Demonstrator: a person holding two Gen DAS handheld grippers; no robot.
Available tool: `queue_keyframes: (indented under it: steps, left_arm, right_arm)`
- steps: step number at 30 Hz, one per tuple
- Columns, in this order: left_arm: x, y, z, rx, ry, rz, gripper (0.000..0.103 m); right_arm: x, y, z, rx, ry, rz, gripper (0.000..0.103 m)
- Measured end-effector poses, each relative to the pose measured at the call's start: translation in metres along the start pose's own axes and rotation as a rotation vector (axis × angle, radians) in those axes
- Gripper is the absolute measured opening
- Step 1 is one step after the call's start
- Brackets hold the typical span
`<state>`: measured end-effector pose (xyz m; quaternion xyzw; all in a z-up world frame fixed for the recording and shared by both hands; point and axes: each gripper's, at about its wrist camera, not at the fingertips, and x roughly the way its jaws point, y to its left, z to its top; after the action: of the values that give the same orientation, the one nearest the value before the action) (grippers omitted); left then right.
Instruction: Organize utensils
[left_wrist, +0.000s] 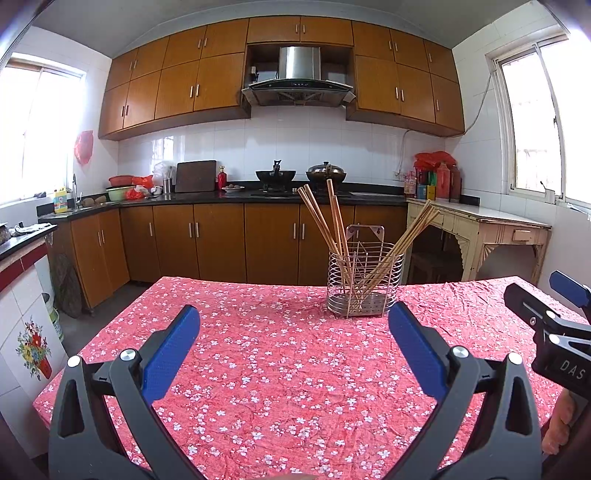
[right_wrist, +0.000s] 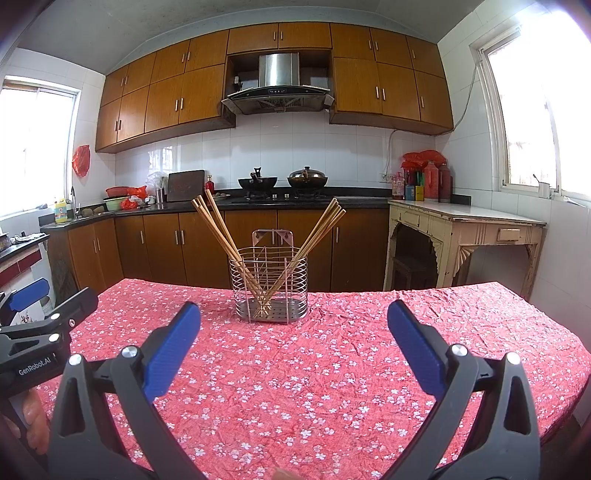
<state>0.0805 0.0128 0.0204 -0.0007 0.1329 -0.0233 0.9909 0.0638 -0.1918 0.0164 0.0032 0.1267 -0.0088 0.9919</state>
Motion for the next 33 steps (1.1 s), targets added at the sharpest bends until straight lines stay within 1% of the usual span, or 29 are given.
queue_keyframes:
  steps: [33]
  left_arm:
    - [0.0008,-0.0066,-0.0061,-0.004,0.001,-0.005,0.101]
  right_arm:
    - [-0.0012,-0.0015,0.0015,0.003,0.000,0.002,0.099]
